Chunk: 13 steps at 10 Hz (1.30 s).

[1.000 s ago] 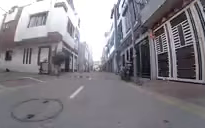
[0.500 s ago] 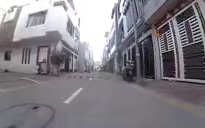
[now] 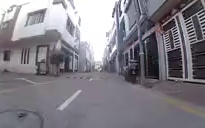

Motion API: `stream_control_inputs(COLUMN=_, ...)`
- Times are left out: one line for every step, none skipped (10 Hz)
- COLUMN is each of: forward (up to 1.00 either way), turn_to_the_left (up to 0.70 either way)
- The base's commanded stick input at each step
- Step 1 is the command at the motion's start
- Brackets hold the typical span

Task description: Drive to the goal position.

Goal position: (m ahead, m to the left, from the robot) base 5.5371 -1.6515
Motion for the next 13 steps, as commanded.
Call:
stream_control_inputs(forward=0.70, turn_to_the_left=0.00)
stream_control_inputs(forward=0.70, turn_to_the_left=0.00)
stream_control_inputs(forward=0.70, turn_to_the_left=0.00)
stream_control_inputs(forward=0.70, turn_to_the_left=0.00)
stream_control_inputs(forward=0.70, turn_to_the_left=0.00)
stream_control_inputs(forward=0.70, turn_to_the_left=0.00)
stream_control_inputs(forward=0.70, turn_to_the_left=0.00)
stream_control_inputs(forward=0.70, turn_to_the_left=0.00)
stream_control_inputs(forward=0.70, turn_to_the_left=0.00)
stream_control_inputs(forward=0.70, turn_to_the_left=0.00)
stream_control_inputs(forward=0.70, turn_to_the_left=0.00)
stream_control_inputs(forward=0.70, turn_to_the_left=0.00)
stream_control_inputs(forward=0.70, turn_to_the_left=0.00)
